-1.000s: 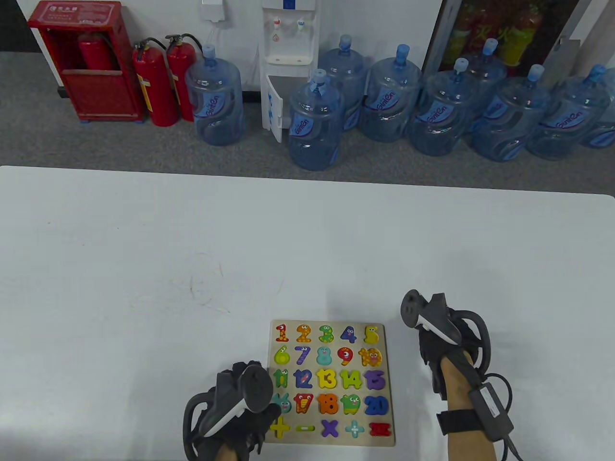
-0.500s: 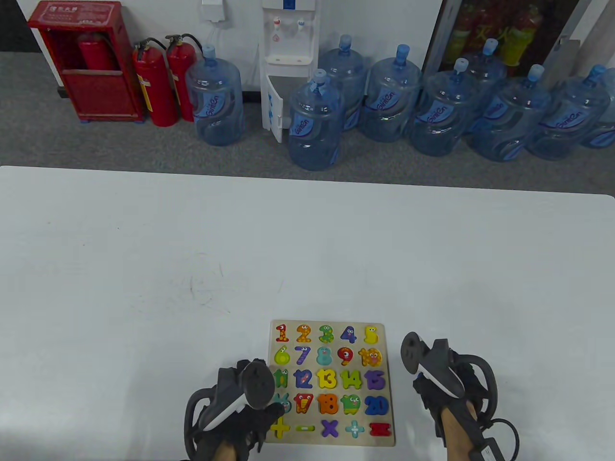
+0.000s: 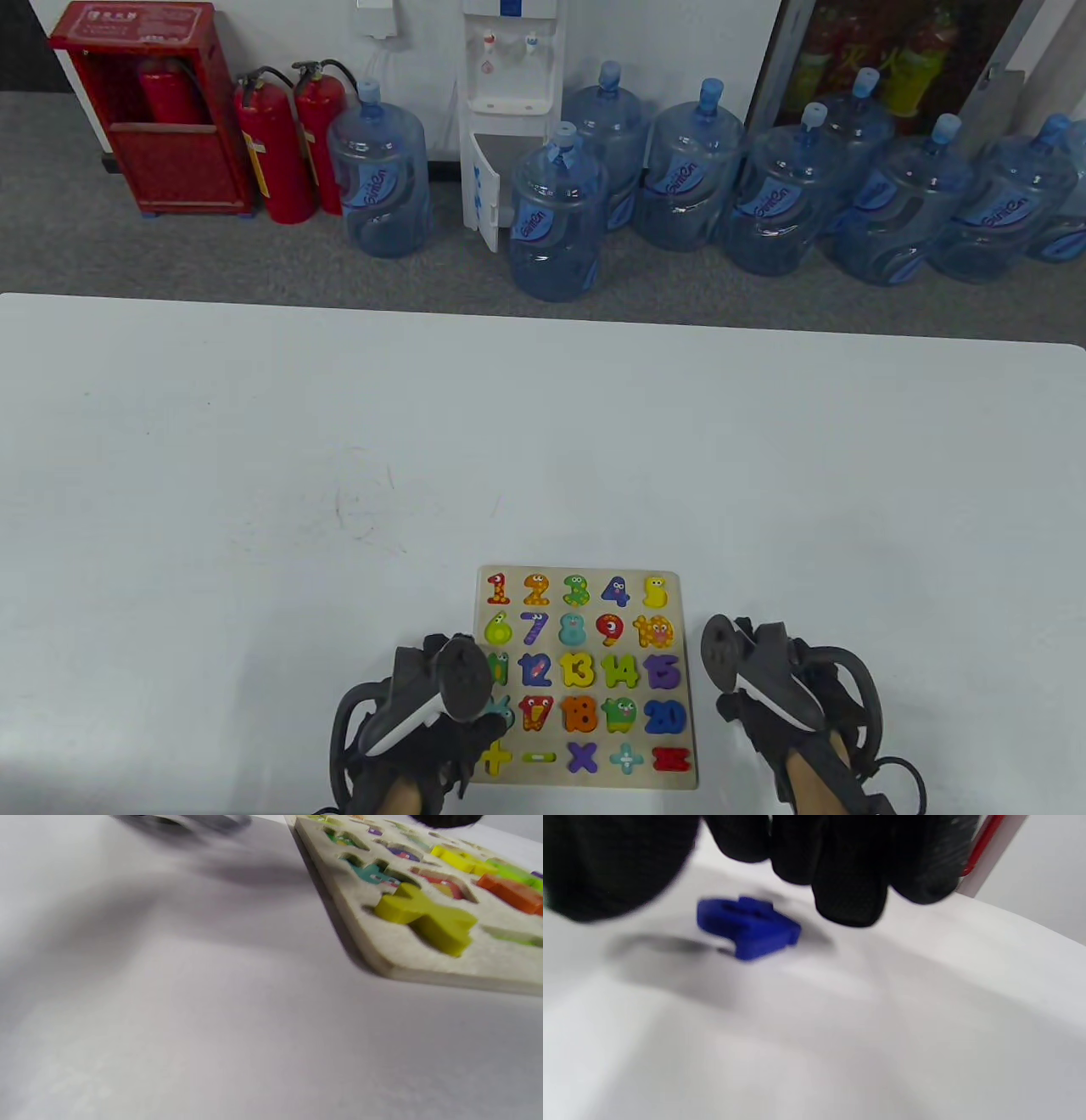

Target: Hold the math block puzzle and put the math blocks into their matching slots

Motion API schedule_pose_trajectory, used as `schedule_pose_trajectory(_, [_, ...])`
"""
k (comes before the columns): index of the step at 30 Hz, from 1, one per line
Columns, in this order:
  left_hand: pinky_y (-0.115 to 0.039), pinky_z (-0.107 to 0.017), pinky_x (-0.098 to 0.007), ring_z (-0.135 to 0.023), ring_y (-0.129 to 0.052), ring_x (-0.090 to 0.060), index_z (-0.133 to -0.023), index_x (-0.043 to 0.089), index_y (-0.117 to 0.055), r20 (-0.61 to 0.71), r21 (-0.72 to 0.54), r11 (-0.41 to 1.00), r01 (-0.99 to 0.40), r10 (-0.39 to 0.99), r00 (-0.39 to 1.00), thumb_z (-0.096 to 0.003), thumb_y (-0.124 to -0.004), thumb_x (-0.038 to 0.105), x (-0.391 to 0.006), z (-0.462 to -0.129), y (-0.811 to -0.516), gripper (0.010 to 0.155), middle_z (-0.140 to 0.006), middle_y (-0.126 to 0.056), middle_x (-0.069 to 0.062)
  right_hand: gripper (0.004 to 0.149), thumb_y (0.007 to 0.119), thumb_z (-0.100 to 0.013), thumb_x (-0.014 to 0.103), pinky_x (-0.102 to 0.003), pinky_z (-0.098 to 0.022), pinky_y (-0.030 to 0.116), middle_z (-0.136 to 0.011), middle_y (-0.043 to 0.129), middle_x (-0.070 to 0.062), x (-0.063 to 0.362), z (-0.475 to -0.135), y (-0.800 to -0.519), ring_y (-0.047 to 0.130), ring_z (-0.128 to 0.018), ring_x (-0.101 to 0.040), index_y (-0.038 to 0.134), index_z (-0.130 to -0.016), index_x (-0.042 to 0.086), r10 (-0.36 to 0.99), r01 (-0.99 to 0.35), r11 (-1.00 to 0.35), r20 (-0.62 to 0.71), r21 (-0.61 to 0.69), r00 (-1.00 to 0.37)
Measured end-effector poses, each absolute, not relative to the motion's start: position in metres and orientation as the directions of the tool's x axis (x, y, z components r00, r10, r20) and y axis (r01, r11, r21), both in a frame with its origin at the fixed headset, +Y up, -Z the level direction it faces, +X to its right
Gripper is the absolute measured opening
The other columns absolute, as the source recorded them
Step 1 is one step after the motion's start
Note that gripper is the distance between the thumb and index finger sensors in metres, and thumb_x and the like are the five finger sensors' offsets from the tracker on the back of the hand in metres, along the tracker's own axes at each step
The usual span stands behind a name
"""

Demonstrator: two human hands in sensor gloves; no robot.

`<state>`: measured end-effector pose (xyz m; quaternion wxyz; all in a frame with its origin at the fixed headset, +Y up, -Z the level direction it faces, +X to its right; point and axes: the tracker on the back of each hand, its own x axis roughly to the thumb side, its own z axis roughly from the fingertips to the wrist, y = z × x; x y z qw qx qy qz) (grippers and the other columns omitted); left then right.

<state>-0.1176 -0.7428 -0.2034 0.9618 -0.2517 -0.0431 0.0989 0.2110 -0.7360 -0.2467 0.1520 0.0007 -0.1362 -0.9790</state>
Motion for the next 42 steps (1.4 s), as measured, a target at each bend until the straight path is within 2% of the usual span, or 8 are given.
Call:
schedule_pose_trajectory(2, [-0.045, -0.074, -0.065, -0.103, -0.028, -0.047, -0.105, 0.02, -0.02, 0.038, -0.457, 0.871, -0.179, 0.22, 0.975, -0.0379, -0.062, 0.057, -0.119, -0.202, -0.741, 0.087, -0.108, -0.017, -0.013, 0.075, 0.081, -0.021, 0.038, -0.041, -0.061, 0.073, -0.102, 0.055, 0.006, 0.213, -0.249, -0.742, 0.079, -0.081, -0.023, 0.054, -0.091, 0.04, -0.294, 0.295, -0.916, 0.043, 0.272, -0.955])
schedule_pose_trajectory(4, [-0.046, -0.074, -0.065, -0.103, -0.029, -0.047, -0.105, 0.02, -0.02, 0.025, -0.457, 0.872, -0.177, 0.211, 0.977, -0.0379, -0.062, 0.057, -0.122, -0.199, -0.74, 0.087, -0.108, -0.017, -0.013, 0.064, 0.085, -0.026, 0.032, -0.039, -0.057, 0.076, -0.094, 0.069, 0.006, 0.214, -0.25, -0.74, 0.087, -0.071, -0.02, 0.067, -0.087, 0.037, -0.22, 0.221, -0.958, 0.023, 0.184, -0.975])
schedule_pose_trajectory(13, [-0.046, -0.073, -0.065, -0.103, -0.029, -0.048, -0.105, 0.02, -0.02, 0.004, -0.475, 0.858, -0.194, 0.222, 0.975, -0.0377, -0.062, 0.057, -0.124, -0.198, -0.743, 0.087, -0.108, -0.017, -0.013, 0.062, 0.08, -0.021, 0.047, -0.03, -0.034, 0.088, -0.07, 0.087, -0.004, 0.21, -0.25, -0.741, 0.101, -0.038, -0.012, 0.077, -0.079, 0.025, -0.173, 0.176, -0.977, 0.028, 0.124, -0.984])
schedule_pose_trajectory(19, [-0.046, -0.073, -0.064, -0.103, -0.029, -0.048, -0.105, 0.02, -0.02, 0.0, -0.483, 0.854, -0.196, 0.224, 0.975, -0.0378, -0.062, 0.057, -0.124, -0.197, -0.744, 0.087, -0.108, -0.017, -0.013, 0.058, 0.07, -0.028, 0.044, -0.033, -0.035, 0.087, -0.077, 0.086, -0.005, 0.219, -0.248, -0.728, 0.102, -0.043, -0.015, 0.078, -0.081, 0.024, -0.097, 0.097, -0.99, 0.008, 0.1, -0.995])
schedule_pose_trajectory(21, [-0.046, -0.073, -0.064, -0.103, -0.028, -0.048, -0.105, 0.02, -0.02, 0.001, -0.484, 0.852, -0.197, 0.226, 0.974, -0.0378, -0.062, 0.057, -0.124, -0.197, -0.743, 0.087, -0.108, -0.017, -0.013, 0.059, 0.076, -0.027, 0.042, -0.035, -0.041, 0.086, -0.082, 0.083, -0.003, 0.22, -0.244, -0.722, 0.1, -0.052, -0.016, 0.076, -0.083, 0.025, -0.116, 0.118, -0.991, 0.023, 0.065, -0.993])
schedule_pose_trajectory(26, [-0.046, -0.073, -0.064, -0.103, -0.029, -0.048, -0.105, 0.02, -0.02, 0.007, -0.49, 0.849, -0.196, 0.229, 0.973, -0.0378, -0.062, 0.057, -0.123, -0.197, -0.744, 0.087, -0.108, -0.017, -0.013, 0.079, 0.092, -0.017, 0.039, -0.042, -0.057, 0.076, -0.094, 0.069, -0.001, 0.212, -0.242, -0.737, 0.086, -0.075, -0.021, 0.066, -0.091, 0.028, -0.134, 0.156, -0.964, 0.111, 0.216, -0.985])
schedule_pose_trajectory(30, [-0.046, -0.073, -0.064, -0.103, -0.029, -0.048, -0.105, 0.02, -0.02, 0.007, -0.492, 0.848, -0.197, 0.23, 0.973, -0.0379, -0.062, 0.057, -0.123, -0.197, -0.744, 0.087, -0.108, -0.017, -0.013, 0.066, 0.089, -0.018, 0.035, -0.038, -0.055, 0.078, -0.084, 0.079, 0.002, 0.206, -0.244, -0.74, 0.09, -0.066, -0.017, 0.075, -0.082, 0.031, -0.167, 0.18, -0.973, 0.097, 0.147, -0.981])
schedule_pose_trajectory(42, [-0.046, -0.073, -0.064, -0.103, -0.029, -0.048, -0.105, 0.019, -0.021, 0.011, -0.495, 0.847, -0.194, 0.229, 0.973, -0.0378, -0.062, 0.057, -0.122, -0.197, -0.744, 0.087, -0.108, -0.017, -0.013, 0.054, 0.075, -0.028, 0.025, -0.041, -0.056, 0.078, -0.082, 0.087, 0.001, 0.201, -0.238, -0.729, 0.095, -0.066, -0.018, 0.078, -0.082, 0.029, -0.134, 0.149, -0.983, 0.135, 0.109, -0.982])
